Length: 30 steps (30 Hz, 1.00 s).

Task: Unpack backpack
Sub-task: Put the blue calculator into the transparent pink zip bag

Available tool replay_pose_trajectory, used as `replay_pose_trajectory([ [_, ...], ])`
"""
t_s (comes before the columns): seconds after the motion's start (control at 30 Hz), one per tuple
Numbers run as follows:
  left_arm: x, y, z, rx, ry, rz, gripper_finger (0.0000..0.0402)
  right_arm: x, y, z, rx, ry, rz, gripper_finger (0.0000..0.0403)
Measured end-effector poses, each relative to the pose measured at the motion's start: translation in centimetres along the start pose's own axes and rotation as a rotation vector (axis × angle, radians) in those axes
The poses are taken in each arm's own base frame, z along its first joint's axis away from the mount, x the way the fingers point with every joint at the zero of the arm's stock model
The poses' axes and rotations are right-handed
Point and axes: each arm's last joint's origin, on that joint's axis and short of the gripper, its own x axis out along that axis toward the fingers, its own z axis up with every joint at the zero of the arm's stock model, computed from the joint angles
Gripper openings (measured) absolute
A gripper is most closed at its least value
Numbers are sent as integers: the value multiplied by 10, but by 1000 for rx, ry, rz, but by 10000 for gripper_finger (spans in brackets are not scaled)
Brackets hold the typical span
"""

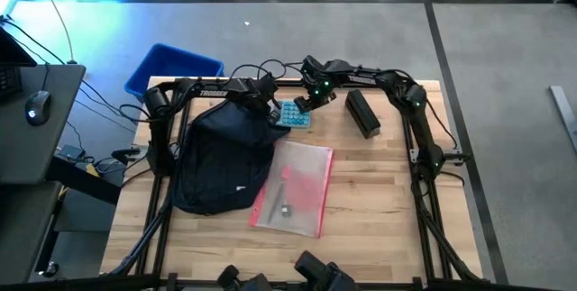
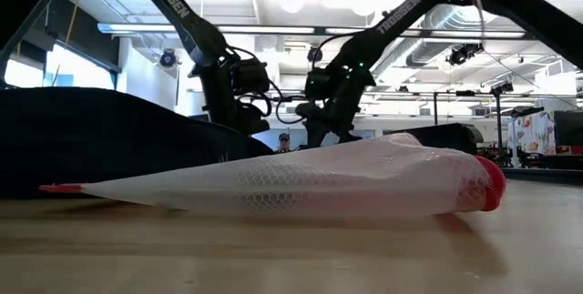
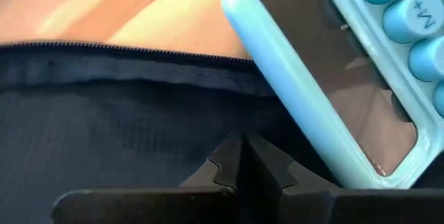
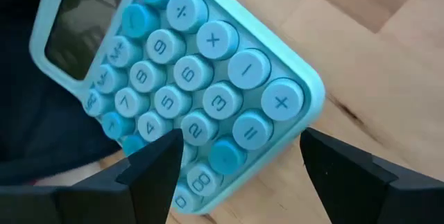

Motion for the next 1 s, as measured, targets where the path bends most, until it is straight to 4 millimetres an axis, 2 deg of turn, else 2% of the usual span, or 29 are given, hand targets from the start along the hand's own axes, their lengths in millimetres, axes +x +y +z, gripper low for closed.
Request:
replay_pose_trajectory([
  [0.17, -2, 6, -1, 7, 7, -7, 0, 5, -2, -3, 33, 22, 17, 275],
  [0.37, -35, 4, 5, 0, -94, -16, 0, 5, -3, -4, 38, 32, 11, 275],
  [0.47, -39, 3, 7, -2, -124, -27, 0, 5, -2, -3, 34, 22, 14, 275],
  [0.63, -18, 5, 8, -28, -129, -95, 0, 5, -1, -1, 27, 3, 26, 275],
  [0.83, 4, 5, 3, -49, -71, -93, 0, 5, 0, 0, 30, -3, 43, 275],
  [1.0, 7, 6, 1, -38, -70, -87, 0, 7, 5, -1, 41, -2, 74, 275],
])
